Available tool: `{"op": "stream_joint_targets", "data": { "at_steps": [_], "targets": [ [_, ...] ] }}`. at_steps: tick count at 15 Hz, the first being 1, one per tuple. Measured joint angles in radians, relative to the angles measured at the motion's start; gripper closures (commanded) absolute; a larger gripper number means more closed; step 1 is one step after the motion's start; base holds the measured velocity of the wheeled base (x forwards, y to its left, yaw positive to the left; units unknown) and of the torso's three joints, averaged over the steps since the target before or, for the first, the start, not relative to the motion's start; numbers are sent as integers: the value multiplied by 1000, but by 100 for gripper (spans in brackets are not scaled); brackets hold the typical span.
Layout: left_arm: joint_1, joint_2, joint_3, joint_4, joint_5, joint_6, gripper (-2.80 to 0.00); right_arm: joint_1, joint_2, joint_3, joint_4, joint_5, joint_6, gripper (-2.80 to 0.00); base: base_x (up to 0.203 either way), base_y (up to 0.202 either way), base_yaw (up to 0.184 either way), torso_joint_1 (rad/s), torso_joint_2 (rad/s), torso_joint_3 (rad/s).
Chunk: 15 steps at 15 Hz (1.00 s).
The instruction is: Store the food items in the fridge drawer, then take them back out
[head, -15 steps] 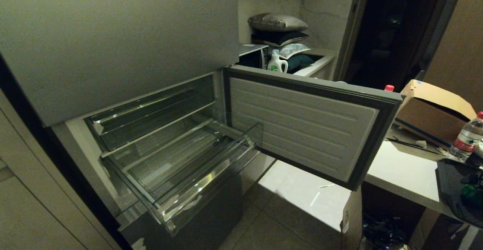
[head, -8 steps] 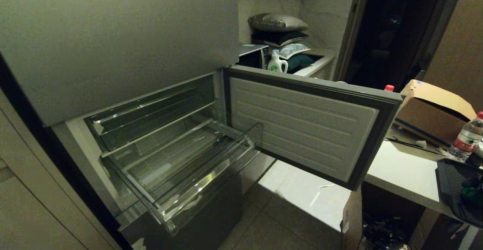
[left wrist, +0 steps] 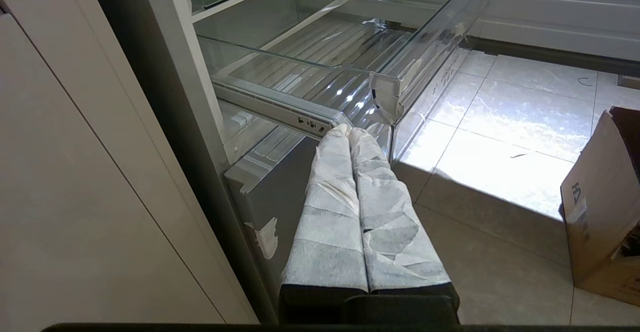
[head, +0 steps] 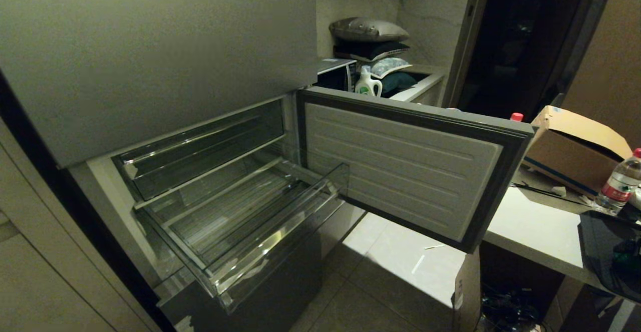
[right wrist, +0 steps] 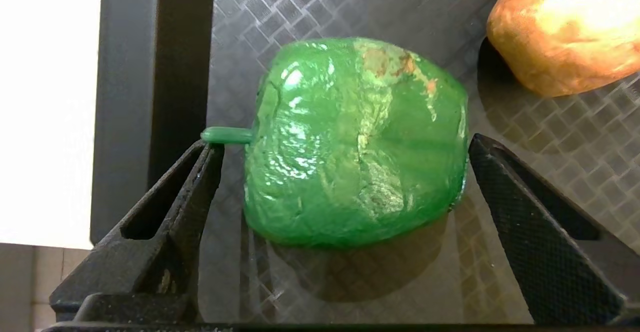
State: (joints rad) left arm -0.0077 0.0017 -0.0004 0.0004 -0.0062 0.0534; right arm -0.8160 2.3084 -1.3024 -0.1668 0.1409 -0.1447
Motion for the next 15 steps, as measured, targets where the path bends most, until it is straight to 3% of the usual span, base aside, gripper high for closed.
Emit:
{"op": "stream_joint_targets", "data": {
  "at_steps": [11,12,15],
  "targets": [
    [0,0,0,0,0,0,0,-2,47,-50,-2,10,4,-280,0,0,0,0,0,0],
    [0,0,0,0,0,0,0,-2,49,-50,-2,10,4,0,0,0,0,0,0,0],
    [0,0,0,0,0,0,0,-2,54,-51,-2,11,3,0,0,0,0,0,0,0]
  ]
}}
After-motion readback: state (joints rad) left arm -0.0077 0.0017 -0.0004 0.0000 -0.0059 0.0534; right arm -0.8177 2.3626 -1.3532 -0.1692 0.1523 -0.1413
